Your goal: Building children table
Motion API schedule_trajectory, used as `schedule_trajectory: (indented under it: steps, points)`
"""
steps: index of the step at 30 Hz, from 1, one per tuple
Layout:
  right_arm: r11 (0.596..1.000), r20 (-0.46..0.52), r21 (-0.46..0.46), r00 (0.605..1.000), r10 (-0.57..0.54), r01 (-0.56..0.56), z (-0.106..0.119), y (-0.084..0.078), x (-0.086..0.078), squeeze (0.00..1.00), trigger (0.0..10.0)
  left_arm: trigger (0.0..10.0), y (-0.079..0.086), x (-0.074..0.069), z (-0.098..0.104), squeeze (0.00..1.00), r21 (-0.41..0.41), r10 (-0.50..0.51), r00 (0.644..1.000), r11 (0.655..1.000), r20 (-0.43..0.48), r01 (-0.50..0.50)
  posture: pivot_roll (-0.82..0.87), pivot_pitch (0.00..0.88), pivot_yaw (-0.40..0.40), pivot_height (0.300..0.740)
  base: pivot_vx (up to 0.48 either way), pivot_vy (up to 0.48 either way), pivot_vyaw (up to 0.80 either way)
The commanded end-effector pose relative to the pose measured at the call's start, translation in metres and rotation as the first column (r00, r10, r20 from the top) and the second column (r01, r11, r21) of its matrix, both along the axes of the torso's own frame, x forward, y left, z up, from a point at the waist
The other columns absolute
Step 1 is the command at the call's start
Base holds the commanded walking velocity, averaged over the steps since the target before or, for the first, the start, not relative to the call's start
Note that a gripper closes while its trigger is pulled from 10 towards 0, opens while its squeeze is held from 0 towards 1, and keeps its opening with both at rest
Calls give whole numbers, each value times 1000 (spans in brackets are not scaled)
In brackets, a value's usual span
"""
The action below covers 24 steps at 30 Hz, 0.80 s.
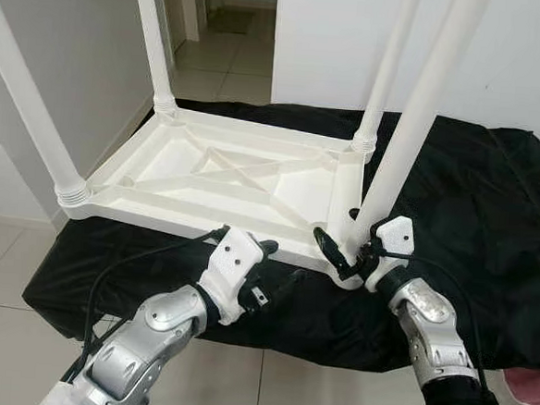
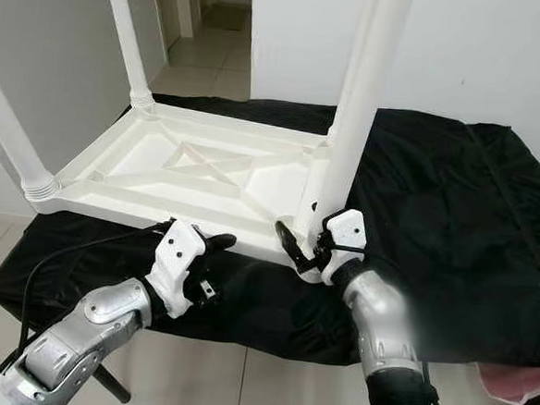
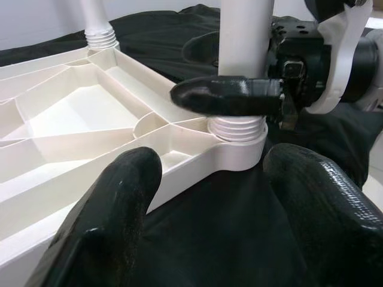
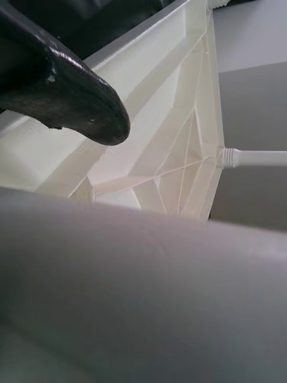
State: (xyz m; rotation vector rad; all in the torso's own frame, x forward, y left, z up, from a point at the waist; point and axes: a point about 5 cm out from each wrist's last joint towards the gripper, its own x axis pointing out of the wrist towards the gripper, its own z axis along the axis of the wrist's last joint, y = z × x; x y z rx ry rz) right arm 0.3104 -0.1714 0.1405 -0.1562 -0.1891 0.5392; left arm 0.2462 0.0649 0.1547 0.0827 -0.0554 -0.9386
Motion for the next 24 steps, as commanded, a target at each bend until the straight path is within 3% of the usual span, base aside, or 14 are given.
schedule_trajectory:
  steps: [1, 2, 3, 4, 13, 14, 15, 16, 17, 18, 22, 24]
  points:
    - [1000, 3, 0, 1000, 7, -7, 1, -1, 1, 0, 3843, 10000, -4, -5, -3, 0, 30, -145, 989, 989, -13, 145, -47, 0, 54, 740, 0, 0, 0]
    - [1000, -8, -5, 1000, 21, -21, -2, 0, 0, 0, 1137, 10000, -5, -6, -3, 0, 27, -147, 989, 989, -16, 148, -47, 0, 49, 740, 0, 0, 0]
    - [1000, -8, -5, 1000, 21, -21, -2, 0, 0, 0, 1137, 10000, -5, -6, -3, 0, 27, -147, 989, 989, -16, 148, -47, 0, 49, 740, 0, 0, 0]
    - [1000, -16, -7, 1000, 25, -25, -4, 0, -1, 0, 0, 10000, -6, -7, -4, 0, 26, -149, 989, 988, -17, 149, -47, 0, 48, 740, 0, 0, 0]
    - [1000, -36, -11, 999, 20, -20, -10, 0, -3, 0, 0, 10000, -7, -10, -7, 0, 28, -151, 988, 988, -21, 151, -48, 0, 45, 740, 0, 0, 0]
    - [1000, -45, 0, 999, 12, -12, -11, 0, -3, 0, 2902, 10000, -7, -10, -8, 0, 29, -149, 989, 988, -23, 149, -48, 0, 47, 740, 0, 0, 0]
    - [1000, -45, 0, 999, 12, -12, -11, 0, -3, 0, 2902, 10000, -7, -10, -8, 0, 29, -149, 989, 988, -23, 149, -48, 0, 47, 740, 0, 0, 0]
    - [1000, -54, 14, 999, 4, -3, -12, 0, -3, 0, 8510, 10000, -7, -10, -8, 0, 29, -150, 988, 988, -25, 150, -48, 0, 47, 740, 0, 0, 0]
    - [1000, -54, 14, 999, 4, -3, -12, 0, -3, 0, 8510, 10000, -7, -10, -8, 0, 29, -150, 988, 988, -25, 150, -48, 0, 47, 740, 0, 0, 0]
    - [998, -73, 41, 996, -47, 50, -15, 3, -2, 0, 10000, 10000, -6, -9, -10, 0, 36, -150, 988, 988, -27, 151, -47, 0, 45, 740, 0, 0, 0]
    - [994, -84, 42, 992, -97, 101, -17, 4, -2, 0, 10000, 10000, -5, -9, -11, 0, 38, -148, 989, 988, -28, 149, -47, 0, 46, 740, 0, 0, 0]
    - [978, -114, 38, 973, -201, 206, -22, 3, -2, 0, 10000, 10000, -5, -11, -12, 0, 35, -145, 989, 989, -34, 146, -46, 0, 45, 740, 0, 0, 0]
